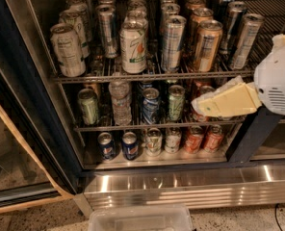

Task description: Pick orange can from top shelf of fridge

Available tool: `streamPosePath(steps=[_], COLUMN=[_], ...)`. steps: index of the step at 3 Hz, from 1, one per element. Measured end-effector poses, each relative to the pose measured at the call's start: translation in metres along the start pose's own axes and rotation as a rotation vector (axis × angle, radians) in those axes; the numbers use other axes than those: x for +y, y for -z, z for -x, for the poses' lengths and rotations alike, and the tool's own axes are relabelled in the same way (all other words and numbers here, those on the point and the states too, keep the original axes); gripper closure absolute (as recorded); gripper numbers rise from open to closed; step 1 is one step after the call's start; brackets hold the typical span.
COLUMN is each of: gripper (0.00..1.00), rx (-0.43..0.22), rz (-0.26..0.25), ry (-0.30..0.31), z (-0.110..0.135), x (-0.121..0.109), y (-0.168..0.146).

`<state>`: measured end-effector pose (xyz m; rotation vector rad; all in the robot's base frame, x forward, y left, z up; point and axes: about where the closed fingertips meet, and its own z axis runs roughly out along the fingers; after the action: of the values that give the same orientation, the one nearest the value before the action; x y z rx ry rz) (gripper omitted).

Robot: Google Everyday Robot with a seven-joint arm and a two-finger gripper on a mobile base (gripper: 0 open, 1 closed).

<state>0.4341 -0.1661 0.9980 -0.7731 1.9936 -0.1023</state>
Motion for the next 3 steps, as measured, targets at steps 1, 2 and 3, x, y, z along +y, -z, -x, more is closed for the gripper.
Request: streamPosePath(steps=[1, 2, 3], gripper=[0.0, 0.0, 0.0], rx=[-0.083, -0.141, -0.189], rz=[-0.034, -0.034, -0.007], ry=[-0.093, -0.157, -0.202], z=[0.009, 0.016, 0.027], x=[-0.001, 0.005, 0.016], y=[-0.005, -0.015, -0.03])
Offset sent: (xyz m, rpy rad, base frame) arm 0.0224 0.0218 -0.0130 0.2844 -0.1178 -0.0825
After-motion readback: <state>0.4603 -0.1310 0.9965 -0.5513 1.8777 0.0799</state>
